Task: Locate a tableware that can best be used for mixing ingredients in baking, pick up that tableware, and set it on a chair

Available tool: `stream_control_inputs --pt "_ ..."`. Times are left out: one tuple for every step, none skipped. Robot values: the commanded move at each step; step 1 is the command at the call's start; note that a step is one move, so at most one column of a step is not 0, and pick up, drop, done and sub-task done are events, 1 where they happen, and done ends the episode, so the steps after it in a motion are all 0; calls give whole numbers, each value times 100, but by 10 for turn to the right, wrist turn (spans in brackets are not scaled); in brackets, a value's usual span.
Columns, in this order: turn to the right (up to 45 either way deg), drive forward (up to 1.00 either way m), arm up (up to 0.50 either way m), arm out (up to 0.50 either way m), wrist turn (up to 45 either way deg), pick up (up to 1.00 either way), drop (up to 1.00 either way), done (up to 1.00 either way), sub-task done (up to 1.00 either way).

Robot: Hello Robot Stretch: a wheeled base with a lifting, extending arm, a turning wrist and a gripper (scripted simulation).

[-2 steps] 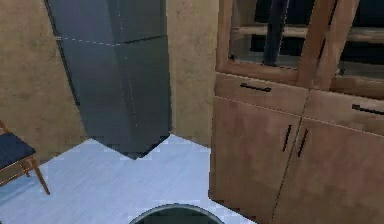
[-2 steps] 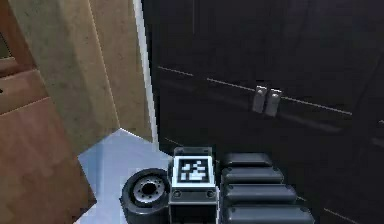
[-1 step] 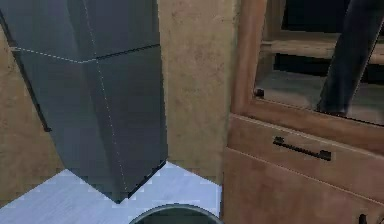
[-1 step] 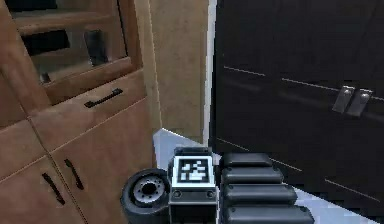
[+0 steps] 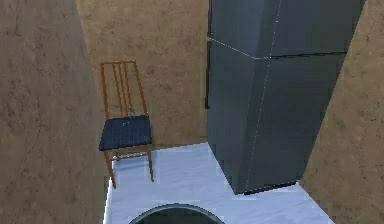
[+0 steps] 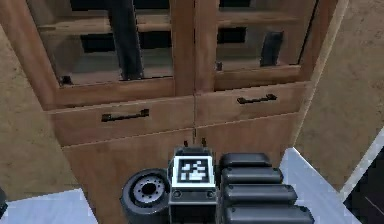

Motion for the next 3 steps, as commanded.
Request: stream_control_inputs --pt "-60 0 0 0 0 0 0 0 0" --pt "0 100 0 0 0 0 0 0 0" --pt "0 35 0 0 0 0 0 0 0"
